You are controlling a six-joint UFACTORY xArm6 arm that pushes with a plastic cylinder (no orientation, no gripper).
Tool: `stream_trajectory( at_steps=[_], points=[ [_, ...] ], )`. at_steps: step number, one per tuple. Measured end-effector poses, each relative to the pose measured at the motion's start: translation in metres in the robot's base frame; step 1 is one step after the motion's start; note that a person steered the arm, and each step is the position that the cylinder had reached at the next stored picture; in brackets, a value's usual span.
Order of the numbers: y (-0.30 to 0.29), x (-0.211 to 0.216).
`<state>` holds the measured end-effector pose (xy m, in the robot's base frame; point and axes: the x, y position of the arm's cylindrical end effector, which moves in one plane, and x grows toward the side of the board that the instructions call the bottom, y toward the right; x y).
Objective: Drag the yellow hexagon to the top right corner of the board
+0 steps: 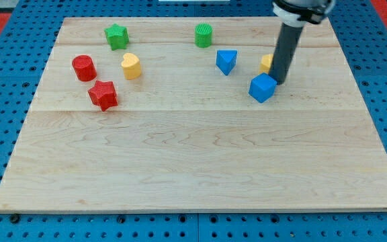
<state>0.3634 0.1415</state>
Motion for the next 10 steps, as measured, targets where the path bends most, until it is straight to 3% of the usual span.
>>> stream_trajectory(
  at_steps=[2, 4, 5, 7, 8, 10],
  points=[
    [0.053, -0.074],
    [0.021, 0.002],
    [-0.036, -0.032],
    [0.035, -0.077],
    [0.036, -0.043],
    [0.045, -0.098]
  ],
)
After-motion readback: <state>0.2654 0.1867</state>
